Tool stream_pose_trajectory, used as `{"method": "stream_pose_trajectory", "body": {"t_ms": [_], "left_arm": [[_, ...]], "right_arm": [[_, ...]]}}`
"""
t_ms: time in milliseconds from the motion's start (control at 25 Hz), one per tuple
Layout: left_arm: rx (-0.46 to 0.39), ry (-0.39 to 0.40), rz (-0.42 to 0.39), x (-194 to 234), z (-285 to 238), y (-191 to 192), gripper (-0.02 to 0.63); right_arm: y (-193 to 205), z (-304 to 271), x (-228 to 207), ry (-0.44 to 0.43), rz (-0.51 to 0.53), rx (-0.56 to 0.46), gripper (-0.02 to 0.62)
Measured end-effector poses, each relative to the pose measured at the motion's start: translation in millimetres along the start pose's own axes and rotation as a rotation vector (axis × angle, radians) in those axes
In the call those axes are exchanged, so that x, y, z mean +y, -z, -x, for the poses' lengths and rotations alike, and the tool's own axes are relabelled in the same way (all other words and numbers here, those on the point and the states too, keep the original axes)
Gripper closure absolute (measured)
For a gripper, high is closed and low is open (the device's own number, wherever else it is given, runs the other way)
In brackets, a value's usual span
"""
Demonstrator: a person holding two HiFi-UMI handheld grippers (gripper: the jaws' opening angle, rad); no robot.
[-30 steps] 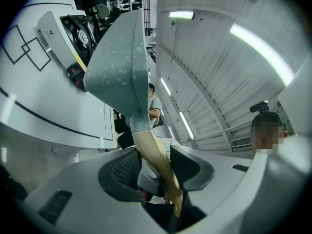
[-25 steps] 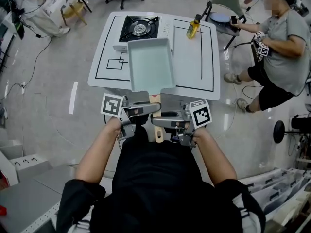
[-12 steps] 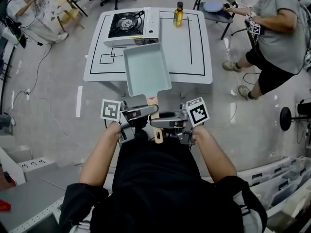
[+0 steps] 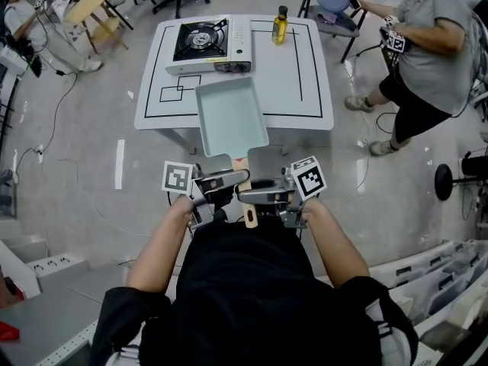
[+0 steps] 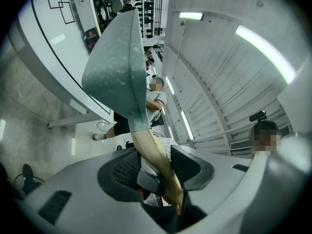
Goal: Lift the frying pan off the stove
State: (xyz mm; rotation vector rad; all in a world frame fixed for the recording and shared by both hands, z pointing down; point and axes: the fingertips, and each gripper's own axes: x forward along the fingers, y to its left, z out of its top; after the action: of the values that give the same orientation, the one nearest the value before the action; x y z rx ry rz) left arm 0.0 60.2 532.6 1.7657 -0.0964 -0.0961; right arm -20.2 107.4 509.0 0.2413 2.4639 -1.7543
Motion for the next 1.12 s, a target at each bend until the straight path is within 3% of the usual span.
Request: {"method": "stream_pose_trajectory", "body": {"t_ms": [520,840,1120], "left_arm": [[0.014,0.018,0.039,-8.5,42.5,8.8,0.411],[0.029,0.026,0.071,-7.2,40.4,13.2,0.407],[0.041,0.033,0.043,-8.6,33.7,10.3,0.402]], "right_arm": [[8.9,-42.3,1.9,0.010,0.025,0.008,0.414],[11.5,-40.2,0.6,0.014,-0.017,-0.004,0.409],[7.5,-34.3,4.2,0.017,0.005,-0.016,0.402]]}}
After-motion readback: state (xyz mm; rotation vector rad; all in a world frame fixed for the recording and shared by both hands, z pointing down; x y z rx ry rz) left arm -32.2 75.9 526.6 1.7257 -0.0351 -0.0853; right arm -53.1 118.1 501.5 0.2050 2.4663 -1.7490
